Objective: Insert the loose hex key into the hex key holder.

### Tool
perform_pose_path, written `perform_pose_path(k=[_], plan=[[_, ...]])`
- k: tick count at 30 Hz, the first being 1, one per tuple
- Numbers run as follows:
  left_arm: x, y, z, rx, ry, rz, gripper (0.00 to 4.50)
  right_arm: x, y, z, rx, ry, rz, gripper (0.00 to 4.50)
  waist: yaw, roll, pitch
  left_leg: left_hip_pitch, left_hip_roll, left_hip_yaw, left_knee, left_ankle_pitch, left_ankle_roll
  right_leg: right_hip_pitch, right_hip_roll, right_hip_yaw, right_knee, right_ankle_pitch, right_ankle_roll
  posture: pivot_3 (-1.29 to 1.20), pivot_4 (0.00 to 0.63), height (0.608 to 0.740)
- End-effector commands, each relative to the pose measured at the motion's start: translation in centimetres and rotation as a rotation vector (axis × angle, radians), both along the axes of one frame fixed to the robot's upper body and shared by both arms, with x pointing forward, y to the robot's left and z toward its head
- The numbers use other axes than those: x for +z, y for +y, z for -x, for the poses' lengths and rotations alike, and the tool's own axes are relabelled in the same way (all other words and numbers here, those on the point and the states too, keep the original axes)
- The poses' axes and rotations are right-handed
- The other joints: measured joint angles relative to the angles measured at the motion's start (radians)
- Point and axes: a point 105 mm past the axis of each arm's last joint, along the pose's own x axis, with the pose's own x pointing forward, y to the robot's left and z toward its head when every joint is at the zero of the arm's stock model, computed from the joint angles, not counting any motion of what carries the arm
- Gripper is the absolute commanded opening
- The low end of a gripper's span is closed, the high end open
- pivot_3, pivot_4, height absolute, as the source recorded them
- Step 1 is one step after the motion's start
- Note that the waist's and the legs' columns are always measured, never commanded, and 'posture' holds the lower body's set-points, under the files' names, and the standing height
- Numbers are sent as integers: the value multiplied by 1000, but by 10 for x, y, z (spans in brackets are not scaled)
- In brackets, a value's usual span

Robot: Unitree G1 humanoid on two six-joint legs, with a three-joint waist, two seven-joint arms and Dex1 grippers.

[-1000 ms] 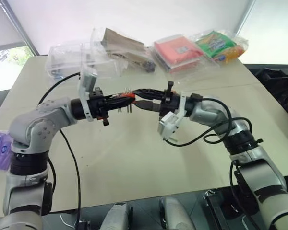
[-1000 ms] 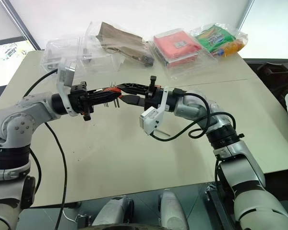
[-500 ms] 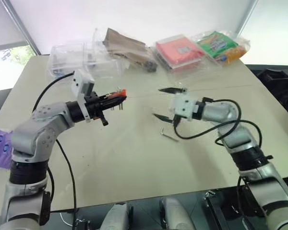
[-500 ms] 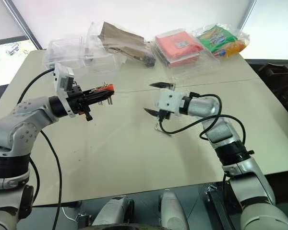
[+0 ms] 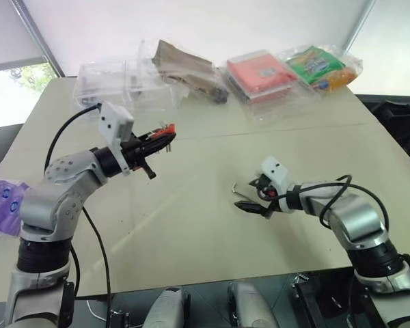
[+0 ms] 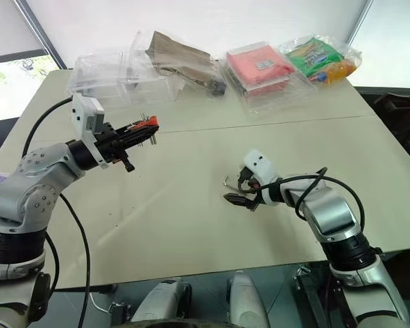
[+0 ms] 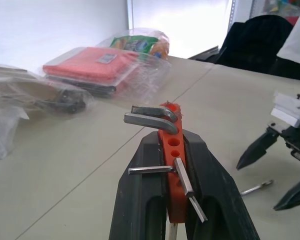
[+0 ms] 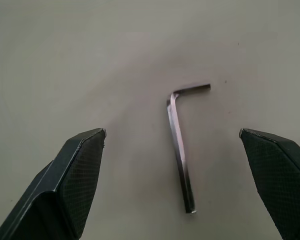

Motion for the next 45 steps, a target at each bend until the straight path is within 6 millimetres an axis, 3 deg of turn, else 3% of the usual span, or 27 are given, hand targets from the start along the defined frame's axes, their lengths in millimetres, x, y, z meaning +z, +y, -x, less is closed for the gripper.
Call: perform_pose_path(k=[1, 6, 8, 15, 18, 20, 26, 32, 36, 41, 45], plan=[[14, 0, 5, 2, -67, 11, 0, 2, 8, -2, 14, -68, 3, 4442, -1, 0, 0, 0, 0, 0, 0, 0, 0, 0, 0, 0, 0, 0, 0, 0, 150, 740], [14, 0, 5, 8, -65, 14, 0, -6, 14, -5, 7, -87, 0, 4442, -2, 0, 0, 0, 0, 0, 0, 0, -1, 0, 0, 0, 0, 0, 0, 0, 150, 740], [14, 0, 5, 14, -64, 14, 0, -10, 16, -5, 18, -105, 20, 3636, -2, 0, 0, 0, 0, 0, 0, 0, -1, 0, 0, 0, 0, 0, 0, 0, 150, 740], [14, 0, 6, 22, -62, 15, 0, -18, 16, -4, 55, -126, 69, 58, -2, -1, 0, 0, 0, 0, 0, 2, -4, 0, 1, -1, 0, 0, 0, 0, 150, 740], [14, 1, 6, 27, -62, 15, 0, -18, 15, -3, 76, -145, 92, 13, -1, -1, 0, 1, 0, 0, 0, 2, -4, 1, 1, -1, 0, 0, 0, 0, 150, 740], [14, 1, 6, 29, -61, 16, 0, -4, 17, -7, 99, -248, 71, 13, -1, -1, 0, 1, 0, 0, 0, 2, -4, 1, 1, -1, 0, 0, 0, 0, 150, 740], [13, -3, 6, 15, -49, 32, 0, 113, 36, -33, 19, -671, -408, 13, -7, 0, 0, 1, 0, 1, 0, 3, -5, 0, 2, 0, 0, 0, 0, 0, 150, 740], [13, -14, 0, -21, -44, 45, 0, 202, 70, -35, 17, -813, -890, 13, -6, 0, 0, 0, 0, -1, -1, 3, -5, -1, 2, -1, 0, 0, 0, 0, 150, 740], [13, -18, -6, -31, -47, 41, 0, 214, 92, -36, 24, -801, -1028, 13, -6, 0, 0, 1, 0, -1, -1, 3, -6, -1, 2, -1, 1, 0, 0, 0, 150, 740], [18, -21, -12, -40, -59, 47, 0, 201, 120, -36, 9, -790, -1070, 13, -11, 0, 0, 0, 0, -1, -1, 3, -6, -2, 2, -1, 2, 0, 0, 0, 150, 740], [22, -23, -15, -43, -71, 54, 0, 193, 129, -31, 20, -815, -1053, 13, -18, 0, 0, 0, 0, 0, -2, 3, -6, -3, 2, -1, 2, 0, 0, 0, 150, 740]])
